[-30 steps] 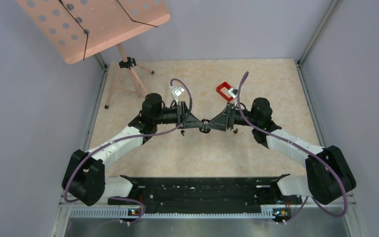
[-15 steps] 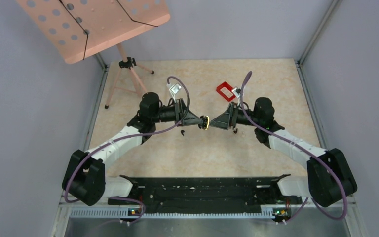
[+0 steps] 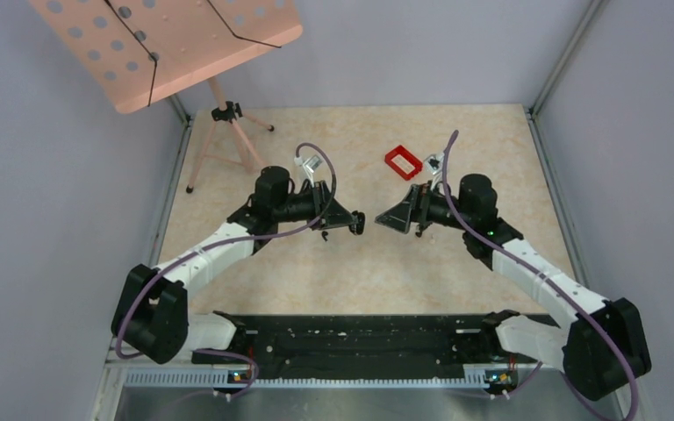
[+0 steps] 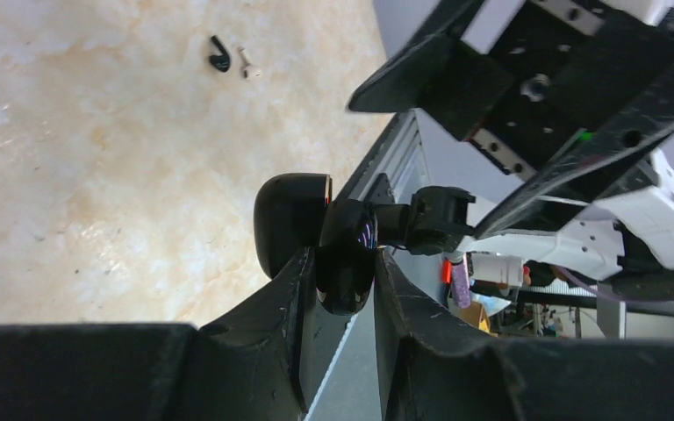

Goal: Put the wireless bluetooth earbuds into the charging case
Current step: Open the charging case, then pick up the earbud from the center of the board.

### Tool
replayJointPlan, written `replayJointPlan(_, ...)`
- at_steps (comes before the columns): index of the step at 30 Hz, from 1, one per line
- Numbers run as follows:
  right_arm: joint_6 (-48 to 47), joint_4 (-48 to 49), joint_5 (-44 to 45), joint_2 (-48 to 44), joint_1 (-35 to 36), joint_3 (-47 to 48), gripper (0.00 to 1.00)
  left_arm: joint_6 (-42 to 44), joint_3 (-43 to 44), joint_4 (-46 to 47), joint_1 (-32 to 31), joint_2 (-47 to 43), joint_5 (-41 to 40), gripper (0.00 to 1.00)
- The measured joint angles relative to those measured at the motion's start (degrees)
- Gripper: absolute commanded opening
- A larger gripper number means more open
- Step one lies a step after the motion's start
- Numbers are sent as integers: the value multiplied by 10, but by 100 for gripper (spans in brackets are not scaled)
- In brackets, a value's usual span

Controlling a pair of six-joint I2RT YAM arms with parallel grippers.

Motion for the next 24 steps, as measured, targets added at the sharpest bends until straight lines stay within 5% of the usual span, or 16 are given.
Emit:
replayJointPlan(4, -39, -107, 115, -48, 0, 22, 92, 13, 7, -41, 0, 8, -33, 0)
replayJointPlan(7, -55, -173, 228, -65, 0, 29, 51, 17, 9, -59, 0, 14, -50, 0)
replayJointPlan(9, -54, -216, 305, -62, 0, 28, 43, 19, 10, -66, 0, 18, -57, 0)
replayJointPlan(13, -37, -274, 412, -25, 0, 26, 47, 20, 10, -72, 0, 26, -64, 0)
replayJointPlan(24, -12, -314, 503, 160, 37, 44, 46, 25, 10, -76, 0, 26, -73, 0)
